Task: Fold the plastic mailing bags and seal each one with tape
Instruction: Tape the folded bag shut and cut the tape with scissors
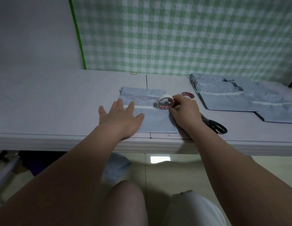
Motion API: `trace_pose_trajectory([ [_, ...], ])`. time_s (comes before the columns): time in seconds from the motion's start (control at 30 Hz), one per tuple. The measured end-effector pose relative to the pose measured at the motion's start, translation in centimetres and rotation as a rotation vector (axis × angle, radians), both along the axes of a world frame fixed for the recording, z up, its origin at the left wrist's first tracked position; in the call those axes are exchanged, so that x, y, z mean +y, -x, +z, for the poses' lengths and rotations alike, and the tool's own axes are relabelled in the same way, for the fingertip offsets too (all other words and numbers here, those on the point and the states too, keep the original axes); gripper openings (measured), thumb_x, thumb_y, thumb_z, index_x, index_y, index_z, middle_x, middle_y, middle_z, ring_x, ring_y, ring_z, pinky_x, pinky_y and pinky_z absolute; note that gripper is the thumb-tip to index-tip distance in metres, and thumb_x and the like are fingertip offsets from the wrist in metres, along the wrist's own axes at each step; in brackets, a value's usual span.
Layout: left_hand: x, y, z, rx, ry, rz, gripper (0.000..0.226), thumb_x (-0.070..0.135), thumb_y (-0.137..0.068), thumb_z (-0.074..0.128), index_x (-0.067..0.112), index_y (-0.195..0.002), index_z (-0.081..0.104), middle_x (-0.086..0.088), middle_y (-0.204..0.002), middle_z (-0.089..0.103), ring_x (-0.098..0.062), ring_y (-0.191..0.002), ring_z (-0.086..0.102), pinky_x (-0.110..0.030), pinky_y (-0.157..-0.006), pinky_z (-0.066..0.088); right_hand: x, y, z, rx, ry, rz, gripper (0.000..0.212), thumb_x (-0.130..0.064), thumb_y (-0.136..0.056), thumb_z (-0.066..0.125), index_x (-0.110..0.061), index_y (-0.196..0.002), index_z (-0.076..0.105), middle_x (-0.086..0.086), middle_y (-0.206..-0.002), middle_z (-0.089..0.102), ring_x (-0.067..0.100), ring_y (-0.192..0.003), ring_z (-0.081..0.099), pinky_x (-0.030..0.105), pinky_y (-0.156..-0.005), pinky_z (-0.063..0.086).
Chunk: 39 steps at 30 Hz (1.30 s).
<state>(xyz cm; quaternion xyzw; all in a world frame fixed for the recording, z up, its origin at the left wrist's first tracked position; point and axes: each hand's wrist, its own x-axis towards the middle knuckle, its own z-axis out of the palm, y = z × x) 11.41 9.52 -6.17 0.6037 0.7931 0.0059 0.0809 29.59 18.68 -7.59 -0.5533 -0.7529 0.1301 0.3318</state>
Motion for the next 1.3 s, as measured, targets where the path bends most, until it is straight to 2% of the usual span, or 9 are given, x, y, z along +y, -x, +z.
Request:
trace_pose_trajectory([
  [0.17, -0.2, 0.2, 0.5, 0.044, 0.055, 0.026, 0.067, 0.063, -0.093, 0.006, 0.032, -0.152, -0.004, -0.004, -0.16, -0.01, -0.021, -0.147, -0.008, -0.056, -0.112, -0.013, 0.0, 0.1, -0.1, -0.006, -0.01, 0.002, 0.028, -0.013, -0.083, 0.055, -0.027, -0.105, 0.065, 0.006, -0.097, 0.068, 0.027, -0.101, 0.056, 0.035, -0.078, 0.048],
  [0.27, 0.4, -0.9, 1.0, 0.121, -0.04, 0.033, 0.064, 0.05, -0.097, 0.018, 0.021, -0.153, 0.007, -0.007, -0.16, 0.0, -0.021, -0.147, -0.004, -0.056, -0.113, -0.012, 0.0, 0.1, -0.1, -0.01, -0.009, 0.011, 0.029, -0.012, -0.083, 0.054, -0.026, -0.106, 0.066, 0.006, -0.098, 0.068, 0.028, -0.103, 0.055, 0.036, -0.078, 0.047],
  [0.4, 1.5, -3.8, 1.4, -0.043, -0.248, -0.219, 0.053, 0.033, -0.094, 0.042, 0.011, -0.142, 0.033, -0.007, -0.152, 0.026, -0.022, -0.141, 0.019, -0.045, -0.115, 0.013, -0.1, 0.0, 0.0, 0.003, -0.022, 0.025, 0.029, -0.01, -0.082, 0.054, -0.026, -0.103, 0.067, 0.004, -0.098, 0.069, 0.026, -0.099, 0.056, 0.033, -0.074, 0.045],
  [0.53, 1.8, -5.2, 0.7, -0.138, -0.253, -0.294, 0.049, 0.034, -0.097, 0.039, 0.01, -0.14, 0.038, -0.007, -0.145, 0.038, -0.023, -0.133, 0.033, -0.039, -0.112, 0.023, -0.2, -0.1, 0.0, 0.01, -0.03, 0.028, 0.027, -0.01, -0.082, 0.056, -0.023, -0.102, 0.068, 0.002, -0.098, 0.069, 0.025, -0.098, 0.057, 0.03, -0.071, 0.04],
  [0.67, 1.8, -5.0, -0.2, -0.103, -0.186, -0.292, 0.058, 0.04, -0.1, 0.028, 0.011, -0.149, 0.023, -0.006, -0.156, 0.023, -0.021, -0.143, 0.018, -0.04, -0.117, 0.009, -0.3, -0.1, 0.3, 0.037, 0.005, 0.046, 0.02, -0.018, -0.084, 0.059, -0.025, -0.101, 0.068, -0.002, -0.095, 0.07, 0.018, -0.092, 0.058, 0.027, -0.07, 0.037],
  [0.93, 1.7, -5.1, -0.3, -0.098, -0.175, -0.278, 0.061, 0.044, -0.1, 0.026, 0.013, -0.152, 0.016, -0.004, -0.16, 0.011, -0.019, -0.147, 0.008, -0.038, -0.119, 0.006, 0.3, 0.2, 0.6, 0.21, 0.03, 0.133, 0.016, -0.023, -0.09, 0.058, -0.022, -0.101, 0.069, -0.005, -0.087, 0.068, 0.013, -0.088, 0.06, 0.026, -0.072, 0.041],
  [1.1, 1.5, -5.2, -0.1, -0.097, -0.148, -0.272, 0.061, 0.044, -0.1, 0.024, 0.012, -0.152, 0.014, -0.005, -0.16, 0.008, -0.018, -0.147, 0.005, -0.038, -0.12, 0.005, 1.1, -0.2, 0.3, 0.117, -0.108, 0.102, 0.027, -0.023, -0.087, 0.046, -0.032, -0.103, 0.066, 0.003, -0.075, 0.062, 0.031, -0.093, 0.053, 0.035, -0.068, 0.044],
  [1.2, 1.4, -5.1, -0.1, -0.09, -0.144, -0.268, 0.061, 0.044, -0.1, 0.023, 0.012, -0.152, 0.013, -0.005, -0.161, 0.007, -0.018, -0.148, 0.004, -0.038, -0.12, 0.004, 1.0, -1.0, 1.0, -0.041, -0.141, 0.05, 0.029, -0.019, -0.092, 0.047, -0.032, -0.11, 0.065, 0.008, -0.083, 0.063, 0.025, -0.1, 0.041, 0.036, -0.076, 0.042],
  [1.3, 1.4, -5.1, 0.0, -0.087, -0.145, -0.279, 0.06, 0.043, -0.101, 0.023, 0.012, -0.151, 0.016, -0.005, -0.16, 0.008, -0.019, -0.147, 0.005, -0.038, -0.119, 0.005, 1.2, -1.7, 1.5, -0.119, -0.193, 0.034, 0.031, -0.019, -0.093, 0.049, -0.033, -0.116, 0.065, 0.009, -0.092, 0.067, 0.027, -0.104, 0.041, 0.032, -0.078, 0.037],
])
